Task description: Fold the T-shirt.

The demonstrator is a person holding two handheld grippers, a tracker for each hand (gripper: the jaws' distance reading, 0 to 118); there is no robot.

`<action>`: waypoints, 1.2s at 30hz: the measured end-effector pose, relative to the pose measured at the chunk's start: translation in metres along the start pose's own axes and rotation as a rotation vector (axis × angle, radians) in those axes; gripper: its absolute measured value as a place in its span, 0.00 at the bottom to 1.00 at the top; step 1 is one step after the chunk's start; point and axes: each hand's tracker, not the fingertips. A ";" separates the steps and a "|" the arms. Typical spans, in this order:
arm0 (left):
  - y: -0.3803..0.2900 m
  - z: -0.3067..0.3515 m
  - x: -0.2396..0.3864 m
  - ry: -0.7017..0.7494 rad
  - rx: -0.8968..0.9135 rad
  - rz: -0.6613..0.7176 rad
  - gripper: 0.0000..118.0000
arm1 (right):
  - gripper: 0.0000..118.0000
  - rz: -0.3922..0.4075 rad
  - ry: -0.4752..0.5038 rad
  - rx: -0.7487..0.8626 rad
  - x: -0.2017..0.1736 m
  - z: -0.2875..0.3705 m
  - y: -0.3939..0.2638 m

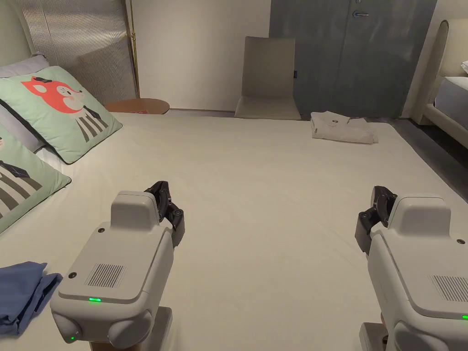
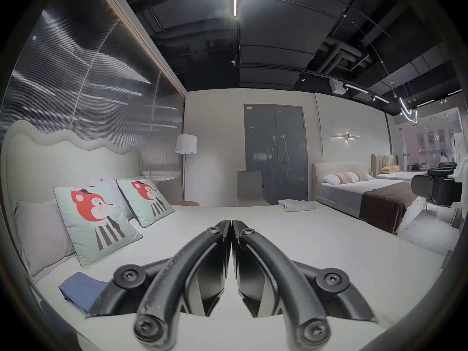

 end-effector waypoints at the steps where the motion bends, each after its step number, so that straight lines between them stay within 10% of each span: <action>1: 0.000 0.000 0.000 0.001 0.001 0.001 0.00 | 0.00 -0.002 -0.003 0.001 0.000 0.001 0.001; 5: 0.001 0.001 -0.002 0.010 0.010 0.016 0.04 | 0.02 0.000 -0.018 -0.002 0.000 0.002 0.002; 10: -0.002 -0.006 -0.008 0.015 -0.016 0.034 0.94 | 0.85 -0.011 -0.027 -0.026 0.001 -0.001 0.000; 12: -0.003 -0.004 -0.008 0.020 0.004 0.043 0.93 | 0.99 -0.016 -0.035 -0.020 0.001 -0.001 -0.001; 36: 0.001 -0.002 -0.006 0.014 0.007 0.030 0.94 | 1.00 -0.024 -0.031 0.005 -0.001 -0.002 -0.001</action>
